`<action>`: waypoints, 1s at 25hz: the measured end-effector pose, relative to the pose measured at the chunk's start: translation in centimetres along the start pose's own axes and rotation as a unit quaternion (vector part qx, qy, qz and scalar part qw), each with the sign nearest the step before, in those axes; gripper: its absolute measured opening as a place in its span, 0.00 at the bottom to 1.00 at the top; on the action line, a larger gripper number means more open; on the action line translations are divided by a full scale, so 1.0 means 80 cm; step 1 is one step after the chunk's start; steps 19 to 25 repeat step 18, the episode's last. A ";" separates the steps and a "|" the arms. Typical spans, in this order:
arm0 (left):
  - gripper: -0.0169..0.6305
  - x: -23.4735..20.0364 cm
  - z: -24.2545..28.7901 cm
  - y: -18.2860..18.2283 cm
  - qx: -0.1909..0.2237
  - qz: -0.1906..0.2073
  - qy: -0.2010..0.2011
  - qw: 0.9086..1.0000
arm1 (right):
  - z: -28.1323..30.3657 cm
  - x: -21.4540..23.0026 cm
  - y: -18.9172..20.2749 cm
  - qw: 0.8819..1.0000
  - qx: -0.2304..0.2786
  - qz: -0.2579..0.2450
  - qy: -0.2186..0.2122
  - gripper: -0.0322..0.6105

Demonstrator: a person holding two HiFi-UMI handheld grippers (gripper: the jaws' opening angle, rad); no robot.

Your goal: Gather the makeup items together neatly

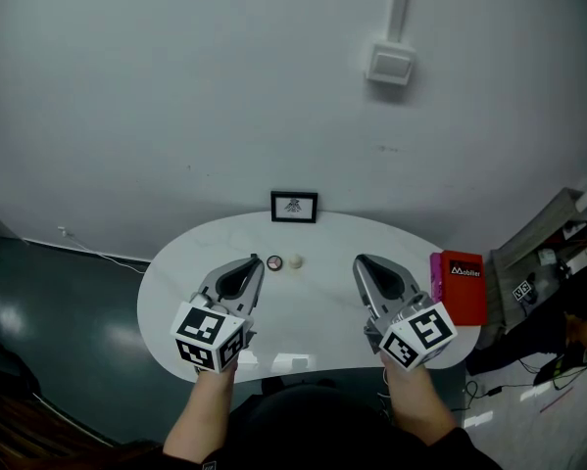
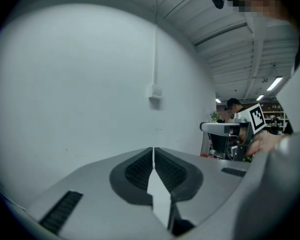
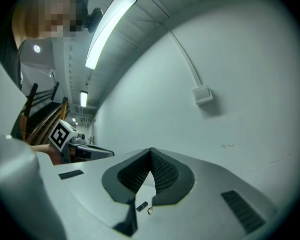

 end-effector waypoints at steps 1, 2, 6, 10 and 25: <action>0.06 0.000 0.001 0.000 -0.001 -0.002 0.000 1.000 | 0.000 0.001 0.000 1.000 -0.001 0.001 -0.001 0.10; 0.06 0.000 0.002 0.001 -0.002 -0.003 0.000 1.000 | 0.000 0.002 0.001 1.000 -0.003 0.001 -0.002 0.10; 0.06 0.002 0.006 0.003 -0.004 -0.005 0.003 1.000 | -0.003 0.005 0.003 1.000 -0.005 0.006 -0.002 0.10; 0.06 0.005 0.008 0.006 -0.003 -0.006 0.007 1.000 | -0.006 0.007 0.005 1.000 -0.005 0.011 -0.001 0.10; 0.06 0.004 0.014 0.002 -0.003 -0.006 0.009 1.000 | -0.003 0.012 0.005 1.000 -0.007 0.012 -0.002 0.10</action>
Point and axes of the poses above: the fingertips, and each gripper's own axes: z forward along the fingers, x to its right, y out of its underside, the point moved 10 cm from there along -z, backward along the fingers
